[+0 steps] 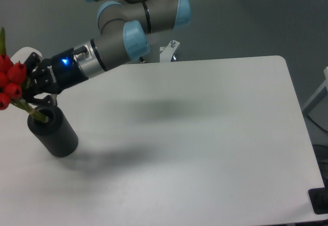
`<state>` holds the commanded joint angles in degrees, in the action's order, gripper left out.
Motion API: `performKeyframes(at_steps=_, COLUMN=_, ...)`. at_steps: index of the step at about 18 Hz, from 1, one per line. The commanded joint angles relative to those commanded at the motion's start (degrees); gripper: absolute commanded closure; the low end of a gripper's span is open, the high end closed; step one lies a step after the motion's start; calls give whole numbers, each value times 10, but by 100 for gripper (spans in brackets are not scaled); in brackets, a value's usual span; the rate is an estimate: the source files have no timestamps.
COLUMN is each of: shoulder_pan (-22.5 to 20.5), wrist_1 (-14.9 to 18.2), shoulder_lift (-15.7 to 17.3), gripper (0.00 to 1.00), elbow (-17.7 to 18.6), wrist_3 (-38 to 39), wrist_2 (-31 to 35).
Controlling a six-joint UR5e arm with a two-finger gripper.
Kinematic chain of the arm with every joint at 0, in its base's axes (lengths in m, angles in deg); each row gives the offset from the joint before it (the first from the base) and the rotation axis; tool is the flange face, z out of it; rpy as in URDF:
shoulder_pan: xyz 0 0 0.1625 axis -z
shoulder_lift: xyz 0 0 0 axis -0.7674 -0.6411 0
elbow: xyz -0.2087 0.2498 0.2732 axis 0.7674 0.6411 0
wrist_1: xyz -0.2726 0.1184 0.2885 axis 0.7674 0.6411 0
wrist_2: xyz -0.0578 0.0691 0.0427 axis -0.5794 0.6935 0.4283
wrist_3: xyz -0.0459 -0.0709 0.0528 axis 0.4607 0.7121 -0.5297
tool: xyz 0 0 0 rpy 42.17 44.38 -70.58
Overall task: Insert the flowers into the vase
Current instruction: 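Lower the tulip stems down into the black vase opening, then push the tulips further down into the vase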
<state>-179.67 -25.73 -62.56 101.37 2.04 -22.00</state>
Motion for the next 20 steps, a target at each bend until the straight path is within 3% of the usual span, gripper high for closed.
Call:
performKeyframes(at_steps=6, shoulder_pan=-15, wrist_1=0, shoulder_lift=-26, gripper=77, elbow=36, wrist_3=-100, wrist_2=4)
performKeyframes(at_steps=14, shoulder_pan=-21, wrist_1=-1, shoulder_lift=-32, gripper=71, elbow=67, wrist_3=-124, wrist_2=5)
performKeyframes(at_steps=15, shoulder_pan=-21, wrist_1=0, shoulder_lift=-32, gripper=63, elbow=69, wrist_3=-124, wrist_2=5)
performKeyframes(at_steps=16, shoulder_pan=-21, wrist_1=0, shoulder_lift=-32, gripper=49, elbow=71, wrist_3=-124, wrist_2=5)
performKeyframes(at_steps=19, shoulder_pan=-21, wrist_1=-1, shoulder_lift=-33, gripper=0, elbow=80, wrist_3=-125, wrist_2=5)
performKeyframes(at_steps=20, shoulder_pan=-21, wrist_1=-1, shoulder_lift=-33, gripper=0, elbow=83, wrist_3=-126, wrist_2=5)
